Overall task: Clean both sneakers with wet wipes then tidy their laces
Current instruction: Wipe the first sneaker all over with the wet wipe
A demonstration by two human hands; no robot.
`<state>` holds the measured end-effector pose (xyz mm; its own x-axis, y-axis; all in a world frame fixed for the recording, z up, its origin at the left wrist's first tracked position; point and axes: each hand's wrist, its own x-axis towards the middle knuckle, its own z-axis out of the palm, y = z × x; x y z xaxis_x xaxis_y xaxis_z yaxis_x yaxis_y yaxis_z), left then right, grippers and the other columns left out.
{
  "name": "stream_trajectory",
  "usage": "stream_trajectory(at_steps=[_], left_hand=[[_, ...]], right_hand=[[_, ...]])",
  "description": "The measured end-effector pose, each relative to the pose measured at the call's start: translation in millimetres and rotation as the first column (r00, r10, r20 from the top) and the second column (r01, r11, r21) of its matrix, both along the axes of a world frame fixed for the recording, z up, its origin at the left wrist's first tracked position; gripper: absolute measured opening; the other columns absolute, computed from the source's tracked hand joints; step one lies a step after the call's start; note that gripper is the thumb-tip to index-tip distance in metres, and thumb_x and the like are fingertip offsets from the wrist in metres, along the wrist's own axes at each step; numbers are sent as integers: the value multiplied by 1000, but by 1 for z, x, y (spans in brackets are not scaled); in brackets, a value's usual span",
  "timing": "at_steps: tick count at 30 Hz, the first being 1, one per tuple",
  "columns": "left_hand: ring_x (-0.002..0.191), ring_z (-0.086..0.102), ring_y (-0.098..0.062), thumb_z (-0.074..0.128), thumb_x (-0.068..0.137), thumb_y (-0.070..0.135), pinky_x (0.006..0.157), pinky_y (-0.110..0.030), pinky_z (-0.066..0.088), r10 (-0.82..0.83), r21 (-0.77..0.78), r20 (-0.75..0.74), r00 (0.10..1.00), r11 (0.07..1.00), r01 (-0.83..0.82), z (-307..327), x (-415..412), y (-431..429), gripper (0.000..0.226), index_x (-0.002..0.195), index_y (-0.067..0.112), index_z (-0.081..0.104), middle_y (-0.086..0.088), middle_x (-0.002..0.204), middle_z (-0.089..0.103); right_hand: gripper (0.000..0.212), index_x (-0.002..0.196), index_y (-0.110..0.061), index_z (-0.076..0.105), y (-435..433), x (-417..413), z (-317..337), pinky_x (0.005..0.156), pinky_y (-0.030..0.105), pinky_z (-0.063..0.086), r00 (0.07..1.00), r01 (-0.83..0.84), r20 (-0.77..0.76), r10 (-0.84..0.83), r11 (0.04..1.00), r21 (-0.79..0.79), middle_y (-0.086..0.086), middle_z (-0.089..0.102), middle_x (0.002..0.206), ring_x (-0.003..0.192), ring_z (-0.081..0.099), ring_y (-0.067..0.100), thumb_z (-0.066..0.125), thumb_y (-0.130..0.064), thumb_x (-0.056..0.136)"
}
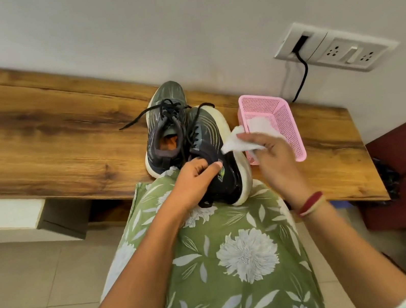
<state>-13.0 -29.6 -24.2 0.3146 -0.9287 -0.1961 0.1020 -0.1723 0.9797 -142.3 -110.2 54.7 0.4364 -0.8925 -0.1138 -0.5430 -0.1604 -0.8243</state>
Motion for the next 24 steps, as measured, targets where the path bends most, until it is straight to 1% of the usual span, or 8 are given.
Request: stream_trajectory(at_steps=[3,7,10,14,16,18,21,24], left_hand=[[48,28,-8,58,93,16,47,-23,23,46,58,-137,989,998,-39,0,-2,2,40,59,14,36,4,53,29],[54,47,-13,52,90,18,51,-23,39,117,194,-517,848,981,-17,6,2,1,18,73,16,55,-1,60,52],[53,54,-10,48,93,29,53,-20,44,125,197,-642,756,980,6,9,4,-4,21,85,16,62,1,66,63],[78,66,-15,54,93,30,82,-26,52,198,227,-708,678,973,-47,7,3,-12,27,103,8,66,-4,91,72],[74,69,-12,56,93,26,73,-23,55,221,258,-707,672,965,-46,6,2,-14,21,98,10,67,-2,85,74],[71,70,-10,57,92,26,65,-21,55,236,280,-705,668,959,-44,5,1,-15,20,99,10,67,-1,83,74],[74,70,-12,59,91,25,66,-22,56,259,291,-692,674,954,-69,0,1,-15,26,109,8,66,-4,91,74],[82,70,-15,59,92,24,74,-25,57,268,296,-696,666,952,-73,-1,0,-15,31,116,6,64,-7,100,72]], right_hand=[[53,132,-14,51,24,-1,-23,110,15,21,934,-306,-246,259,936,-174,-8,48,133,123,35,-2,42,9,86],[54,139,-16,42,51,-7,-33,112,13,6,889,-398,-352,291,873,-282,-2,41,144,130,26,-2,40,3,88],[56,135,-10,48,72,-19,-40,115,25,14,848,-463,-440,295,817,-344,5,49,139,131,40,12,30,-9,82],[55,125,-13,59,98,-30,-49,108,36,29,773,-572,-536,340,739,-356,2,59,128,122,53,14,33,-10,76],[54,123,-18,61,107,-32,-49,109,20,25,836,-504,-402,373,811,-297,-9,58,127,119,50,-1,36,-4,77],[50,116,-27,62,105,-27,-33,105,13,34,967,-249,-60,249,969,10,-23,56,121,113,46,-17,39,6,86],[43,101,-20,70,73,-20,-3,77,18,54,934,61,296,-199,907,418,-15,68,108,96,62,-2,40,7,92],[40,101,-14,71,25,-5,7,92,31,51,885,124,385,-263,929,348,-9,69,111,109,60,11,40,8,90]])
